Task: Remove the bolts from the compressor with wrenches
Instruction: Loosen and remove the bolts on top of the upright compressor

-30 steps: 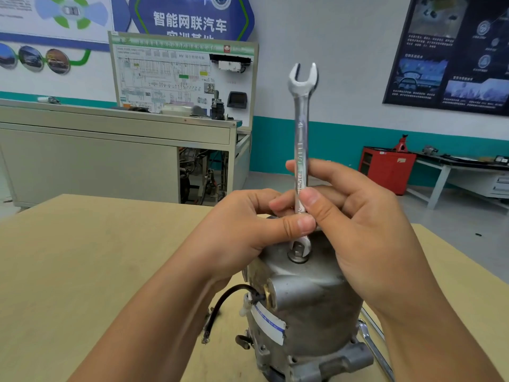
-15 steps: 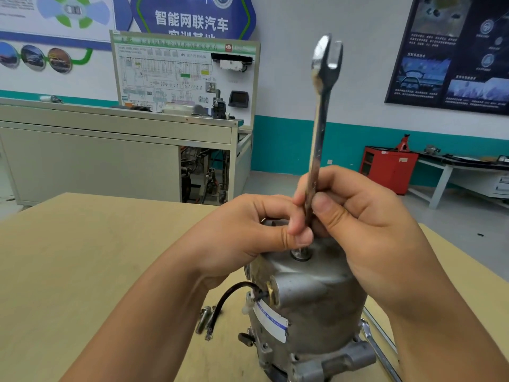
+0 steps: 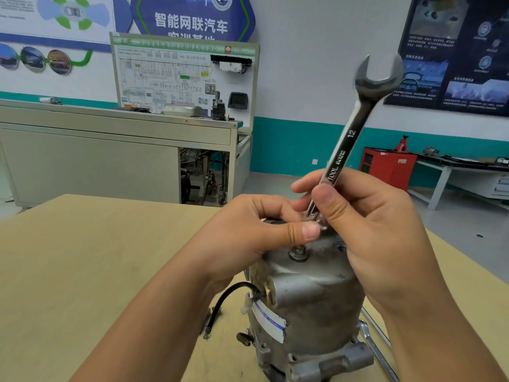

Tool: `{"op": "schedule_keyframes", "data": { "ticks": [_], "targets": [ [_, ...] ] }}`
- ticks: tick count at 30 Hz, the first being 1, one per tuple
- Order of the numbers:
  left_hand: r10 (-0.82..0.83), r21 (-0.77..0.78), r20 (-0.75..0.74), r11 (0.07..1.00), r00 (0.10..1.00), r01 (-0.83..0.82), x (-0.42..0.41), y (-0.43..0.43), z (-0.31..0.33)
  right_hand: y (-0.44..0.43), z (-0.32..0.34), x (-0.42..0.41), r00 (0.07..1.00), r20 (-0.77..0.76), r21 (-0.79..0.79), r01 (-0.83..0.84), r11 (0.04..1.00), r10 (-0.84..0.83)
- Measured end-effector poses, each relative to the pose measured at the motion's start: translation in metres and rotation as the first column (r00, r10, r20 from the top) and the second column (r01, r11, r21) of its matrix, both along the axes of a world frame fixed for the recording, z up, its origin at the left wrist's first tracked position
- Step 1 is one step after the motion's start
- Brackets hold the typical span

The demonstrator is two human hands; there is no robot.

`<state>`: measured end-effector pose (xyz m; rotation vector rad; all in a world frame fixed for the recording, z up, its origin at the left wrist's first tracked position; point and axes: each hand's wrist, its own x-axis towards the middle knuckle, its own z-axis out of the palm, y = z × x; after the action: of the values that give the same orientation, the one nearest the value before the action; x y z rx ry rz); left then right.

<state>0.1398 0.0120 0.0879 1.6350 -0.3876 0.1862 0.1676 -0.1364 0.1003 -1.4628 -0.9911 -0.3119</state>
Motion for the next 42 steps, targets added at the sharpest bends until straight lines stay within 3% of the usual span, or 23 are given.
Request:
{"op": "schedule_keyframes", "data": {
  "ticks": [4, 9, 19, 27, 34, 42],
  "targets": [
    [-0.112, 0.016, -0.013, 0.994, 0.994, 0.112, -0.005, 0.003, 0.004, 0.000, -0.001, 0.000, 0.997, -0.072, 0.051, -0.001, 0.999, 0.005],
    [-0.139, -0.031, -0.046, 0.990, 0.989, 0.137, -0.006, 0.001, 0.004, 0.002, 0.000, 0.000, 0.994, -0.106, 0.063, -0.028, 0.998, 0.034],
    [-0.036, -0.043, -0.044, 0.999, 0.998, 0.034, -0.005, 0.000, 0.005, 0.000, -0.002, 0.003, 0.996, -0.015, -0.051, 0.082, 0.995, -0.083],
    [-0.046, -0.085, 0.004, 0.995, 0.999, 0.046, -0.004, -0.004, 0.004, 0.000, -0.002, 0.001, 0.997, -0.005, 0.040, 0.080, 0.996, -0.079],
    [-0.130, 0.014, -0.002, 0.991, 0.992, 0.130, -0.006, 0.000, 0.005, 0.004, -0.001, -0.003, 1.000, -0.023, 0.097, 0.004, 0.995, -0.002],
    [-0.222, -0.042, -0.016, 0.974, 0.975, 0.222, -0.005, 0.007, 0.004, 0.008, 0.000, 0.000, 0.998, 0.049, 0.024, 0.041, 0.999, -0.043]
  ]
}}
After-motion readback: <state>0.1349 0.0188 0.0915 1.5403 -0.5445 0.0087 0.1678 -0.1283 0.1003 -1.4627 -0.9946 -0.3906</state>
